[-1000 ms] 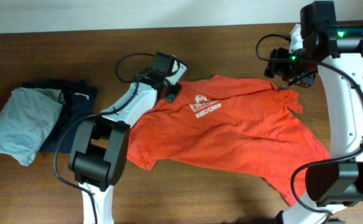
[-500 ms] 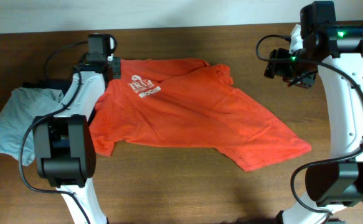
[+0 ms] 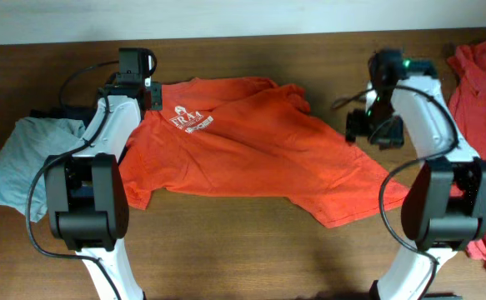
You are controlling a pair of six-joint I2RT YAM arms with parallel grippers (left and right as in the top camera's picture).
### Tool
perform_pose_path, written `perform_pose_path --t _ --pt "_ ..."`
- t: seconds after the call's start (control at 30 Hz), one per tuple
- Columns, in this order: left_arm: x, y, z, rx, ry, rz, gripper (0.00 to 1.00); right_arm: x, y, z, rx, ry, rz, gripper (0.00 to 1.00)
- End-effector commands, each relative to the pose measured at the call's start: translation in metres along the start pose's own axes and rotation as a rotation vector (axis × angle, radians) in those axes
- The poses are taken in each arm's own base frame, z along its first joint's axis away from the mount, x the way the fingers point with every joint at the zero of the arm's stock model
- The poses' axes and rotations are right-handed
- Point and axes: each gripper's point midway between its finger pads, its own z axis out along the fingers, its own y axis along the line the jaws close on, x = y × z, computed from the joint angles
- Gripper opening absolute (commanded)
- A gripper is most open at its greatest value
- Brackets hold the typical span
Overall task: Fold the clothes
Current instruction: 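Grasp the T-shirt's right side with the right gripper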
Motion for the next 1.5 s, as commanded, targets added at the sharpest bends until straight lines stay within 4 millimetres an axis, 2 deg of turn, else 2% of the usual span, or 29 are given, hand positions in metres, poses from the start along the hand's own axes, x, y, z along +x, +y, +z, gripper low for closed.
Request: perform_pose_path --t 0.0,0.13,0.2,0.43,0.47,0.53,0.6,0.67,0.8,0.9,1.07,1.17,1.27,1.33,1.47 --pt "-0.014 0.008 -0.014 -0.023 -0.034 -0.024 0.0 0.01 -0.027 0.024 0.03 0.036 0.011 0.75" --pt "-0.01 0.023 -0.015 -0.108 -0.024 -0.077 0.0 0.02 -0.044 0.047 0.029 0.06 0.055 0.75" --pt "-0.01 0.023 -0.015 -0.109 -0.025 -0.082 0.0 0.023 -0.049 0.057 0.017 0.063 0.075 0.75" --pt "-0.01 0.023 -0.015 -0.109 -0.025 -0.081 0.0 0.031 -0.043 0.087 -0.028 0.055 0.059 0.75" --pt "-0.01 0.023 -0.015 -0.109 -0.025 -0.081 0.0 0.032 -0.042 0.091 -0.027 0.051 0.058 0.68" --pt "-0.01 0.022 -0.015 -0.105 -0.025 -0.081 0.0 0.032 -0.042 0.095 -0.027 0.041 0.062 0.36" --pt "-0.01 0.022 -0.015 -0.105 -0.025 -0.081 0.0 0.027 -0.042 0.095 -0.028 0.021 0.062 0.15" --pt "-0.01 0.022 -0.015 -0.105 -0.025 -0.081 0.0 0.021 -0.044 0.092 -0.02 0.004 0.063 0.05" --pt "-0.01 0.022 -0.015 -0.105 -0.025 -0.081 0.0 -0.002 -0.05 0.071 0.013 -0.063 0.066 0.04" --pt "-0.01 0.022 -0.015 -0.105 -0.025 -0.081 0.0 -0.028 -0.052 0.043 0.016 -0.145 0.068 0.04" --pt "-0.011 0.022 -0.015 -0.105 -0.028 -0.082 0.0 -0.091 -0.051 -0.019 -0.009 -0.378 0.073 0.04" --pt "-0.011 0.022 -0.015 -0.105 -0.028 -0.082 0.0 -0.124 -0.031 -0.057 -0.11 -0.526 -0.034 0.04" --pt "-0.012 0.02 -0.015 -0.094 -0.032 -0.083 0.0 -0.151 -0.02 -0.093 -0.175 -0.668 -0.06 0.04" --pt "-0.014 0.019 -0.015 -0.085 -0.039 -0.085 0.0 -0.161 -0.018 -0.102 -0.201 -0.716 -0.035 0.04" --pt "-0.015 0.019 -0.015 -0.085 -0.042 -0.086 0.0 -0.165 -0.015 -0.102 -0.226 -0.726 -0.008 0.04"
